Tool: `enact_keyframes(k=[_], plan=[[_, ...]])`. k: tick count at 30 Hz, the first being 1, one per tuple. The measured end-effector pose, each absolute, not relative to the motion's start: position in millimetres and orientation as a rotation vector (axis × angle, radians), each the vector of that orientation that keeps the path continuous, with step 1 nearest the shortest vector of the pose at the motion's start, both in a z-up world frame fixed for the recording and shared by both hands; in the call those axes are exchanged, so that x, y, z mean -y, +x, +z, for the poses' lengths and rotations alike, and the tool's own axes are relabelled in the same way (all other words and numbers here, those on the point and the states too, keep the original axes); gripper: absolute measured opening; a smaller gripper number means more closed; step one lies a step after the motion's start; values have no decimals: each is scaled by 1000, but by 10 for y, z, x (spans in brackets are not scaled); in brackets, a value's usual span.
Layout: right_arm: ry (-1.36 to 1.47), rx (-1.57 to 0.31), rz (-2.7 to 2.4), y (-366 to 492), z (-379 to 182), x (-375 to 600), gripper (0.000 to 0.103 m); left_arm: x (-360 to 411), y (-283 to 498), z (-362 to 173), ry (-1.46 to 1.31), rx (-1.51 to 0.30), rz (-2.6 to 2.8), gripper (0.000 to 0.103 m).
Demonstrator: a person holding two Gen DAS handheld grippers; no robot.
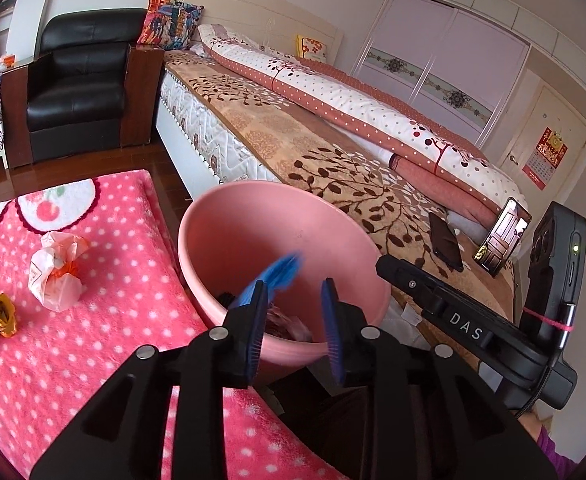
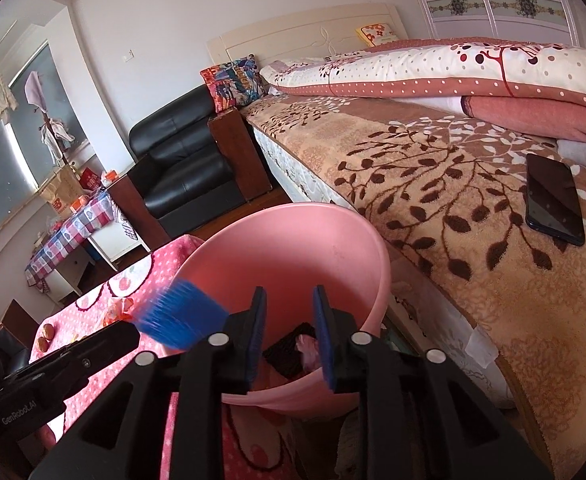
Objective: Collect trash
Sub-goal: 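Open both tools to drop the sponge and paper into the bucket, then move both open tools back over the table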
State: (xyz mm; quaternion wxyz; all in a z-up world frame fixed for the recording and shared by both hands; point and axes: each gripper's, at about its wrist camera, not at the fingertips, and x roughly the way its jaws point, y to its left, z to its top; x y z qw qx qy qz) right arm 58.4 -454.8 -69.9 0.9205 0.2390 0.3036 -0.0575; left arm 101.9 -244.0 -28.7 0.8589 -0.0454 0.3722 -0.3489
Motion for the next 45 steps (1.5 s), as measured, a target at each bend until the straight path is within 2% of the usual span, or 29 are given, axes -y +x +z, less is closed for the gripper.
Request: enact_keyframes(k=[6, 20, 45], plan=[[469, -606, -99, 517, -610, 4456, 40, 2411, 970, -219, -97, -763, -722, 28], [422, -571, -26, 293, -351, 4039, 46, 2078, 626, 136, -75, -616, -648, 28], [336, -526, 141, -330, -31, 2932, 51, 1052, -162, 604, -172, -445, -351, 28]])
